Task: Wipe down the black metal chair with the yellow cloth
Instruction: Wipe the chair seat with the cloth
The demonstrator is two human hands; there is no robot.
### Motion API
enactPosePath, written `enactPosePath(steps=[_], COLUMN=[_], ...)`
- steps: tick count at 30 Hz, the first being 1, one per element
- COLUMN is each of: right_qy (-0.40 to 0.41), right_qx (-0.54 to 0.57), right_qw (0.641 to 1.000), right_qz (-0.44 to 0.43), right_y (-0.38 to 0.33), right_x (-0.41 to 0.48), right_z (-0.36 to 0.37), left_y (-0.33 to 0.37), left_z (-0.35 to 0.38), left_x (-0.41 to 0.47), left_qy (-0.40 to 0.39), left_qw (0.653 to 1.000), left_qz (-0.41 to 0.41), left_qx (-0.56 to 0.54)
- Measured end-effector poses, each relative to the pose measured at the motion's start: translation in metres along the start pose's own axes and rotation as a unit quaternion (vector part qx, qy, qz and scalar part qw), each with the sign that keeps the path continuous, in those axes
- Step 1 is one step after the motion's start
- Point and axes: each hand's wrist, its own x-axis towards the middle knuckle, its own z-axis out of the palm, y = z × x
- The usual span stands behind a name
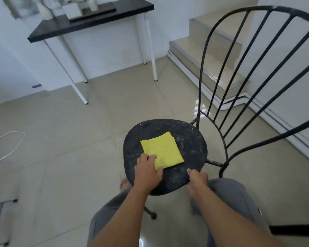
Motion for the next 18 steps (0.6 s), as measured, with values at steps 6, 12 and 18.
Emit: enactPosePath(steps=[6,12,18], right_qy=[0.030,0.031,0.057], right_qx=[0.025,0.037,0.050], right_qw=[0.999,0.998,0.996], right_qz=[-0.036,-0.036,-0.055], right_y=[-0.040,-0.041,-0.039], right_x=[-0.097,-0.113,-0.103], right_z=[-0.014,-0.036,-0.029], left_y=[0.006,0.011,0.023], left_z=[0.011,0.015,0.026], left_x=[0.010,0.015,0.016], left_qy=[-0.001,-0.002,-0.004], left_qw=[1.000,0.998,0.995], left_qz=[0.027,0.056,0.098], left_qx=[-0.014,-0.001,0.035])
